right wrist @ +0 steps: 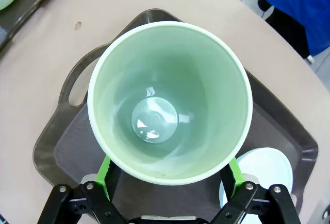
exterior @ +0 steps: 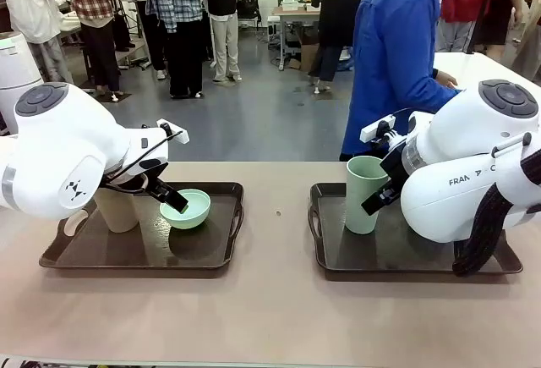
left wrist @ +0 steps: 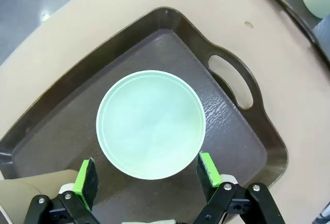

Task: Set up a tray with a mat and arrange the tableware.
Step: Pick up the Picnic Bowl and Reusable plastic cup from the Handle tray in front of the human's position and hold them in the air.

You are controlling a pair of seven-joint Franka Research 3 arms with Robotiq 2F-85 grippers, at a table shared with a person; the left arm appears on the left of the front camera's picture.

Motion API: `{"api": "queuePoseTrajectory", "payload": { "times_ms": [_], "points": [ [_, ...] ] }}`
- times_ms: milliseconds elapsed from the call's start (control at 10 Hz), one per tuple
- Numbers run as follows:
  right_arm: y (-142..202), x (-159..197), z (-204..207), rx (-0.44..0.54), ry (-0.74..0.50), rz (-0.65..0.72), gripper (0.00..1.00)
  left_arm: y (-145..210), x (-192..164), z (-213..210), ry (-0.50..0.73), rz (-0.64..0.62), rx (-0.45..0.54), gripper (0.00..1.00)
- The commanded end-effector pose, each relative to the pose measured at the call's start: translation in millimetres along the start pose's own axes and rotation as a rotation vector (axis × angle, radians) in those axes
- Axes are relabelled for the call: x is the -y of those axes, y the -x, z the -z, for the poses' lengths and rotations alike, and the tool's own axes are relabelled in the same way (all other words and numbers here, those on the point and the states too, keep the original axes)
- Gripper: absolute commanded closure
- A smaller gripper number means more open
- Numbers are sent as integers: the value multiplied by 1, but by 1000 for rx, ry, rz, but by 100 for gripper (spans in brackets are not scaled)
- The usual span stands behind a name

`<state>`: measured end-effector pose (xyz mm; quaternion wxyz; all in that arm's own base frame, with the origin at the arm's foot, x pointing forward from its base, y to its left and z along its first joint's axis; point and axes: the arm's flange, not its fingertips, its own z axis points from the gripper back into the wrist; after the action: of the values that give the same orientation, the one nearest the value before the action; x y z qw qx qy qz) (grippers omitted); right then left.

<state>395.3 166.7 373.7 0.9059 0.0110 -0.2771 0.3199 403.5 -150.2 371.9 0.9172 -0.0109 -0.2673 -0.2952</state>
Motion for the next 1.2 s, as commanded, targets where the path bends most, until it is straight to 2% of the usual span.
{"api": "queuePoseTrajectory", "payload": {
  "times_ms": [0,700,800,900,1100],
  "points": [
    [0,0,0,0,0,0,0,0,0,0,0,0,0,0],
    [0,0,0,0,0,0,0,0,0,0,0,0,0,0],
    [5,0,-1,-69,-66,95,0,7,15,-9,-9,35,-54,0],
    [19,-6,-16,-127,-71,173,0,19,27,-29,-6,81,-80,0],
    [53,-26,-66,-154,-50,169,0,42,24,-90,-7,66,-107,0]
  ]
}}
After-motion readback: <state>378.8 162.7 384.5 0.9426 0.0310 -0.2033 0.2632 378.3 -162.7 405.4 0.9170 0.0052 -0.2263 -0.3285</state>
